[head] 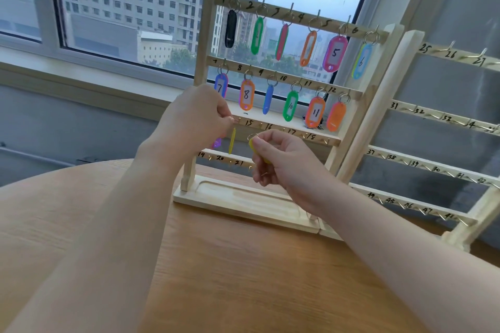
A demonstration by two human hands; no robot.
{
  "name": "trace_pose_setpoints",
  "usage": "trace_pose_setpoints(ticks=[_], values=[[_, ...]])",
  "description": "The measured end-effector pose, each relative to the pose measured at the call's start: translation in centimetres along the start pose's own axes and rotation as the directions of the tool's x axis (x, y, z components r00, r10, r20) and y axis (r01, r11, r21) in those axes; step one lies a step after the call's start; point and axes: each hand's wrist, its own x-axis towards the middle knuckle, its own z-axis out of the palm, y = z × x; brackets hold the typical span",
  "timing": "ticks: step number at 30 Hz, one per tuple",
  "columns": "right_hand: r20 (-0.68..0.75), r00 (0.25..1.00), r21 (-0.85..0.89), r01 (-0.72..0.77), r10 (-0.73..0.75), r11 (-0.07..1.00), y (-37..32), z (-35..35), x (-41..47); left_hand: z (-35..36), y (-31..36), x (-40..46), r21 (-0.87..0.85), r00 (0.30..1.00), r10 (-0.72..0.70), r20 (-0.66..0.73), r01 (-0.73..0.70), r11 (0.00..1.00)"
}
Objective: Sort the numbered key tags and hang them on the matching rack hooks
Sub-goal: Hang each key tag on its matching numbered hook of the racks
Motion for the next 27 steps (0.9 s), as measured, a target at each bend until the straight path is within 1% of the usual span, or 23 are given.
trace_pose_setpoints(ticks=[3,6,10,14,21,24,27], values=[[-0.035,0.999,0.015,0.009,-0.009,1.000,-0.2,0.7,0.6,-0.4,-0.1,0.0,0.005,1.000,-0.006,0.007,0.006,1.000],[-0.091,0.996,0.024,0.021,-0.018,0.999,-0.3,1.5,1.4,-0.6,-0.2,-0.1,0.024,1.000,-0.010,-0.021,0.010,1.000],[-0.206,0.978,0.084,-0.005,0.022,0.996,0.0,3.1,2.3,-0.8,-0.4,0.0,0.024,0.999,-0.014,-0.041,0.015,1.000],[-0.270,0.962,0.123,0.000,0.033,0.992,-0.3,4.2,2.7,-0.9,-0.5,0.2,0.030,1.000,0.004,-0.026,-0.003,1.000],[-0.425,0.902,0.122,-0.027,0.077,0.992,-0.9,5.8,3.2,-1.2,-0.8,0.0,0.002,1.000,-0.012,0.005,0.012,1.000],[-0.465,0.883,0.101,-0.025,0.069,0.995,-0.6,6.3,3.3,-1.4,-0.8,0.0,0.012,1.000,-0.017,0.011,0.017,1.000],[-0.468,0.879,0.100,-0.052,0.093,0.994,-0.2,6.3,3.0,-1.3,-0.7,0.0,0.020,1.000,-0.017,0.013,0.017,1.000]])
